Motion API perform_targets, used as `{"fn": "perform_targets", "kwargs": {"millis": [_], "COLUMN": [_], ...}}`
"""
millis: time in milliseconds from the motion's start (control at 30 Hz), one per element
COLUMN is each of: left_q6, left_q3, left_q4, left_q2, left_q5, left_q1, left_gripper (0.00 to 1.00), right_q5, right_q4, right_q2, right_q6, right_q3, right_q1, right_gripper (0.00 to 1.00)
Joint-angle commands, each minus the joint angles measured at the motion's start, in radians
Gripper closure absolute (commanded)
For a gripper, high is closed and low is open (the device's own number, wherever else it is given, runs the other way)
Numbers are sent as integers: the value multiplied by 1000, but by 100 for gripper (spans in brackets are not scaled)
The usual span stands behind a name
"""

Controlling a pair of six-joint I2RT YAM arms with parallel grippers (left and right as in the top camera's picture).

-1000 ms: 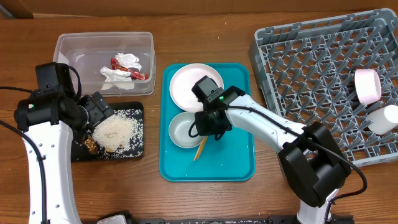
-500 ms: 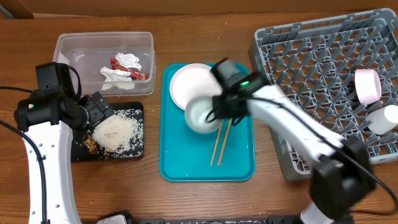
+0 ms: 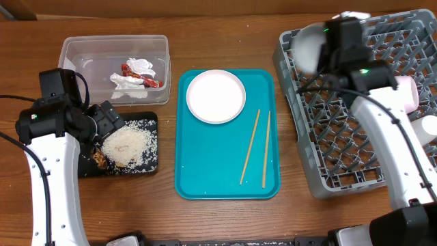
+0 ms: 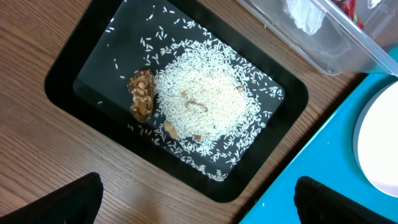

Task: Sort waste into correct bins and load items into the dishwasher
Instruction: 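Carry the white bowl to the dish rack and release it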

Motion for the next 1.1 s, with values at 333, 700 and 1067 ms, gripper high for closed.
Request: {"fn": "perform_targets", "kwargs": {"millis": [333,700,1067], "left_q6": [-3,-3,-3], "left_q3": [10,10,10], "left_q4": [1,1,1], "left_q2": [-11,-11,-11], "left_q5": [-8,-8,-9], "left_q1": [4,4,4], "left_gripper": [0,0,0], "right_q5": [609,592,511], "right_q4": [552,683,568], "right_q2": [168,382,466], "right_q6": [-475,-624,-445], "right_q3": [13,13,-2], "right_q1": [-240,-362,-314], "right_gripper": [96,96,96]}}
